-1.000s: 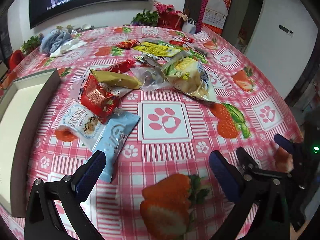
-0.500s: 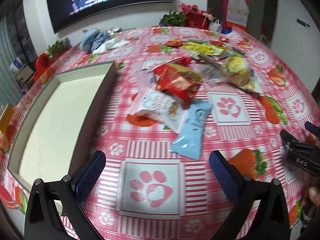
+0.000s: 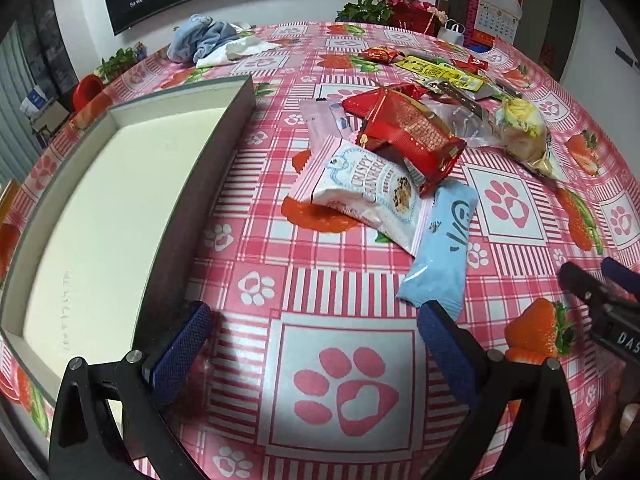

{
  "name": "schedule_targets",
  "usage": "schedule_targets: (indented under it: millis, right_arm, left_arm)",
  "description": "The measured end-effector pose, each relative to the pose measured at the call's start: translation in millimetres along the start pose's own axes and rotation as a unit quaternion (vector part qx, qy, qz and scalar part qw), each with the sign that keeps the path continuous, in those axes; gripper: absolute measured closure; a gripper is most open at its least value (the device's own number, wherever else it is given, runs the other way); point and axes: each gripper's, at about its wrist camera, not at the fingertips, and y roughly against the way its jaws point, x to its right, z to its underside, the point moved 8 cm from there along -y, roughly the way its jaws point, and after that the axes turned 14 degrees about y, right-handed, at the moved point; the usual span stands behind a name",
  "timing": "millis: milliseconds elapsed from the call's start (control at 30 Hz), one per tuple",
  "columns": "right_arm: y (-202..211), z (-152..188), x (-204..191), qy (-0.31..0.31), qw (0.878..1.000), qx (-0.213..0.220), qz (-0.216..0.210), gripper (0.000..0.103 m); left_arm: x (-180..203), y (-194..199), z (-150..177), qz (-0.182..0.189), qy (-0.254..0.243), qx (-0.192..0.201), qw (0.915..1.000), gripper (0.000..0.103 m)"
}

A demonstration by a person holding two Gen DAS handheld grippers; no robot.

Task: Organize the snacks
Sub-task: 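Move both tools toward the cranberry packet and blue bar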

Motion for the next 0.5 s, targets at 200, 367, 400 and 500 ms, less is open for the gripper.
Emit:
schedule_targets:
  millis: [200,367,400,500]
  right_arm:
    - [-1.2,0.3,-0.3,0.005,1.000,0.002,0.001,0.003]
    - [-2.5,0.2,-1.9,0.010,1.000,0.000,0.002,0.001]
    - [-2.6,0.1,-1.9,0.010,1.000,0.000,0.003,0.001]
    - [-2.7,0.2,-1.5,0.010,1.000,-0.001,0.003,0.001]
  left_arm:
    - [12.4,-5.7,-4.4,0.022,-0.014,0.003,0.9997,0.000]
    - [13.9,-6.3,-5.9,0.026,-0.015,0.010,0.9995,0.000]
    - [13.9,-6.5,-6.0,0.026,-0.015,0.010,0.9995,0.000]
    - [13.9,-6.5,-5.6,0.025,-0.014,0.011,0.9995,0.000]
